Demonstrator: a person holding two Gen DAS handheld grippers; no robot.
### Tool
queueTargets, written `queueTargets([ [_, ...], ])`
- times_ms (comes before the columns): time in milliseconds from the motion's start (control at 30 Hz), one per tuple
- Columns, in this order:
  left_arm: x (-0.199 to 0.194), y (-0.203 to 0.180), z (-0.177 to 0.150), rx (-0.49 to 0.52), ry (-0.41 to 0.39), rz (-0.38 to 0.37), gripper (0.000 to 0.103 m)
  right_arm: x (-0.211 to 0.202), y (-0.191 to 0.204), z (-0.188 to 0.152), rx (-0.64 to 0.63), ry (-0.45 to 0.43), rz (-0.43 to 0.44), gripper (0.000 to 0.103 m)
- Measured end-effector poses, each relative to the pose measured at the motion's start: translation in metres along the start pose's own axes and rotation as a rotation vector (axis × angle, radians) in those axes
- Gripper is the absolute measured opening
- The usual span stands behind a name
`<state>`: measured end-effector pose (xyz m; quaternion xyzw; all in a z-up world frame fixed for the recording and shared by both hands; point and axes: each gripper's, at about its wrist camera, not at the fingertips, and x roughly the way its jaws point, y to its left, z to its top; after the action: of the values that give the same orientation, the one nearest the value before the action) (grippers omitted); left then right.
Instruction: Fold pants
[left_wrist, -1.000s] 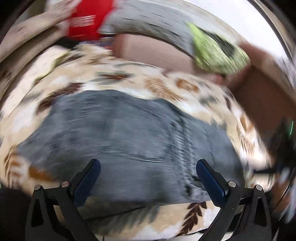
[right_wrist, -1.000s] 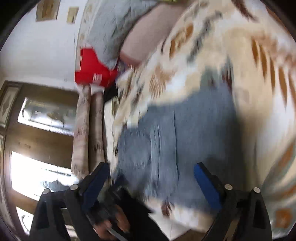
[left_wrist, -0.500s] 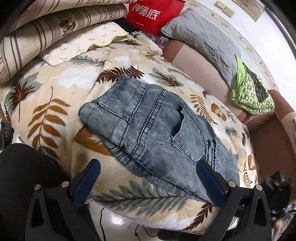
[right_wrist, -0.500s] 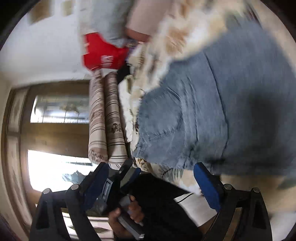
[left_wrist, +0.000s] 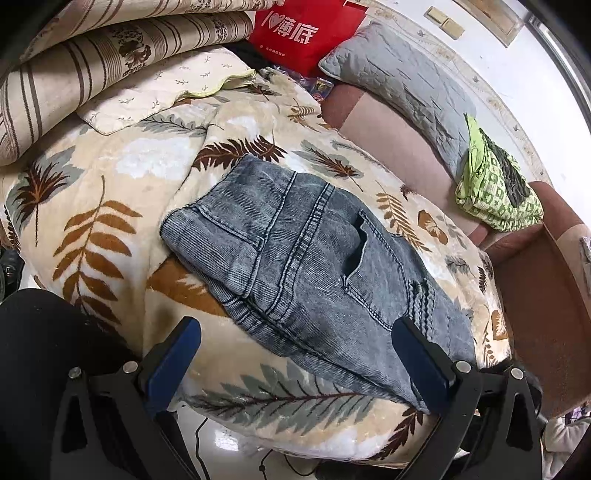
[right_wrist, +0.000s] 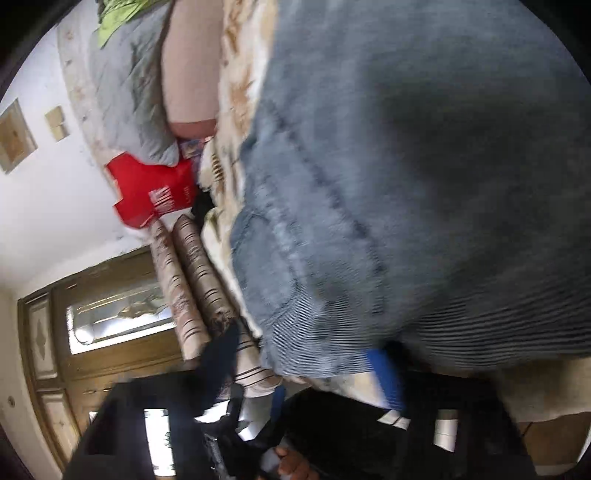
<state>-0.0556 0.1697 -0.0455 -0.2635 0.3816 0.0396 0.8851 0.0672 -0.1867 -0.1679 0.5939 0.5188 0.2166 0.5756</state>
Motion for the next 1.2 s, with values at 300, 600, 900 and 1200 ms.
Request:
queueTargets([
  [300, 0.001, 0.001, -0.001, 0.004, 0.0, 0.021, 0.103, -0.008, 0.012, -0.026, -0.108, -0.009, -0.055, 0.014],
  [600, 0.002, -0.018, 0.0, 0.067, -0.007, 0.015, 0.103, -0.017, 0.012, -0.035, -0.138, 0.09, -0.027, 0.088],
  [900, 0.008, -0.075, -0.002, 0.259, -0.018, -0.039, 0.103, -0.106, 0.044, -0.001, -0.27, -0.122, 0.044, 0.088],
  [1200, 0.011, -0.034, 0.006, 0.082, -0.026, 0.04, 0.103, -0.118, 0.019, 0.023, -0.243, -0.157, -0.095, 0.078],
])
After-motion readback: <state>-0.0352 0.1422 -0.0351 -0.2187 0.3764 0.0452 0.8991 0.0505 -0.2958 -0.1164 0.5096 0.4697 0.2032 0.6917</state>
